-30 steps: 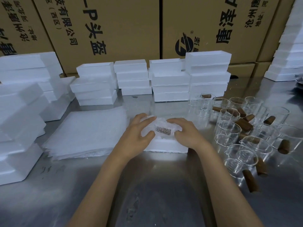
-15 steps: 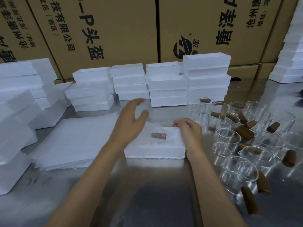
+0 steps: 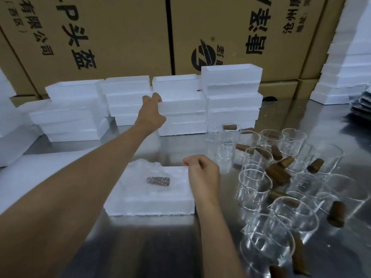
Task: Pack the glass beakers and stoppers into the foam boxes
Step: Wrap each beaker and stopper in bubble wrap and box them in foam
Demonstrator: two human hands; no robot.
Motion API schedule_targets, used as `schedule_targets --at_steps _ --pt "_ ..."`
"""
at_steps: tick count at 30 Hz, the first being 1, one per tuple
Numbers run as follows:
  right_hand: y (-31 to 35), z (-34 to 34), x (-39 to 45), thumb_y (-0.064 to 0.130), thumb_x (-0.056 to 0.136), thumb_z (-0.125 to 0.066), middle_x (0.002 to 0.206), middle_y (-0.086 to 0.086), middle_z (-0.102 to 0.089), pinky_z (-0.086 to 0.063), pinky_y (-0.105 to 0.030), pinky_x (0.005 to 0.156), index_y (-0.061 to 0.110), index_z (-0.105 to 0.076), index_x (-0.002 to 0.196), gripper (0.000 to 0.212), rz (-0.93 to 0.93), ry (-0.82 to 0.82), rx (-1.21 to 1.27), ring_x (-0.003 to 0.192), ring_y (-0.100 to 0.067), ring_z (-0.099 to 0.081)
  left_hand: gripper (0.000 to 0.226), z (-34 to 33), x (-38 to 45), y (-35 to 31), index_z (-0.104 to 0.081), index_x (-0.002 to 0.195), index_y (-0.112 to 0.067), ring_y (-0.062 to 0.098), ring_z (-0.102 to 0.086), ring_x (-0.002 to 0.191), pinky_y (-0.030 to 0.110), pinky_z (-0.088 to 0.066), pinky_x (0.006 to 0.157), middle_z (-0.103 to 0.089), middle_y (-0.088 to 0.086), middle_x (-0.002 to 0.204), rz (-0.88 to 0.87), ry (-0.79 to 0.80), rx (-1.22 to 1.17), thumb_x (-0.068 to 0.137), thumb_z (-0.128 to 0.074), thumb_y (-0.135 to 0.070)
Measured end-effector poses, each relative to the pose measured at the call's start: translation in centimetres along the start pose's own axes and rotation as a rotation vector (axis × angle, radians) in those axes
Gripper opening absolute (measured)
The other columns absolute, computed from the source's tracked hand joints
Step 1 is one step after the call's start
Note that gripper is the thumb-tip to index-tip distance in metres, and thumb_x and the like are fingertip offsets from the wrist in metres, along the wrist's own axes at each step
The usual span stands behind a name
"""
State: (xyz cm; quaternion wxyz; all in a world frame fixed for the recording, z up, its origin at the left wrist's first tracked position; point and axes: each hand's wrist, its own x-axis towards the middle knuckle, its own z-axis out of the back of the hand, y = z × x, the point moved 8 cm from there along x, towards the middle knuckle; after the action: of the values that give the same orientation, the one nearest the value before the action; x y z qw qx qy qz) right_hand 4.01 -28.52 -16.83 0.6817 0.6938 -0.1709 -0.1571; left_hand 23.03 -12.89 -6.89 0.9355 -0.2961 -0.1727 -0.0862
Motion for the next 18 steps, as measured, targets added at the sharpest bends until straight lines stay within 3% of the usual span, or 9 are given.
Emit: schedule_targets --at_steps 3,7,10,13,16,18 --pt "0.1 -0.1 -0.2 0.015 0.086 -0.052 0.073 0.011 -0.071 -0.045 -0.019 0.059 0.023 -0.072 0.074 0.025 -0.009 0.001 -0.004 0.068 -0.003 -0.062 0.039 1.0 -0.3 0.3 -0.045 0.113 -0.014 0.030 -0.055 0.080 0.036 -0.050 0.064 -0.034 0.009 0.121 -0.034 -0.054 -0.014 0.082 -0.063 0.001" --pt "0.2 -0.2 -0.4 0.017 0.086 -0.052 0.075 0.010 -0.071 -0.046 -0.023 0.060 0.022 -0.072 0.077 0.023 -0.012 0.013 -0.015 0.070 -0.007 -0.063 0.040 3.4 -1.6 0.0 -0.046 0.115 -0.017 0.024 -0.052 0.085 0.021 -0.040 0.057 -0.038 0.005 0.122 -0.130 -0.091 0.016 0.082 -0.068 -0.011" --pt "0.2 -0.2 -0.5 0.018 0.086 -0.050 0.076 0.011 -0.071 -0.046 -0.024 0.059 0.023 -0.073 0.078 0.024 -0.007 0.006 -0.034 0.070 -0.007 -0.063 0.044 6.6 -3.7 -0.1 -0.049 0.124 -0.016 0.019 -0.051 0.104 0.032 -0.050 0.073 -0.042 0.003 0.130 -0.200 -0.164 -0.054 0.084 -0.069 -0.020" --pt "0.2 -0.1 -0.4 0.017 0.087 -0.050 0.077 0.011 -0.071 -0.047 -0.026 0.061 0.023 -0.073 0.077 0.026 -0.013 0.005 -0.038 0.072 -0.011 -0.063 0.045 10.6 -6.2 0.3 -0.053 0.126 -0.017 0.013 -0.049 0.114 0.022 -0.042 0.086 -0.049 0.000 0.132 -0.223 -0.263 -0.148 0.085 -0.070 -0.022" --pt "0.1 0.0 -0.4 0.014 0.084 -0.055 0.075 0.009 -0.073 -0.051 -0.033 0.071 0.020 -0.074 0.072 0.023 -0.069 0.006 0.023 0.076 -0.018 -0.065 0.039 14.9 -9.3 1.7 -0.059 0.123 -0.025 0.007 -0.057 0.103 0.007 -0.044 0.077 -0.060 -0.012 0.119 -0.106 -0.383 -0.389 0.085 -0.068 -0.029" --pt "0.1 0.1 -0.5 0.013 0.082 -0.059 0.072 0.006 -0.074 -0.052 -0.034 0.072 0.017 -0.074 0.071 0.019 -0.106 0.016 0.083 0.075 -0.019 -0.065 0.036 16.6 -11.8 2.9 -0.063 0.118 -0.031 0.000 -0.061 0.093 0.008 -0.048 0.072 -0.066 -0.017 0.107 -0.010 -0.443 -0.606 0.083 -0.068 -0.037"
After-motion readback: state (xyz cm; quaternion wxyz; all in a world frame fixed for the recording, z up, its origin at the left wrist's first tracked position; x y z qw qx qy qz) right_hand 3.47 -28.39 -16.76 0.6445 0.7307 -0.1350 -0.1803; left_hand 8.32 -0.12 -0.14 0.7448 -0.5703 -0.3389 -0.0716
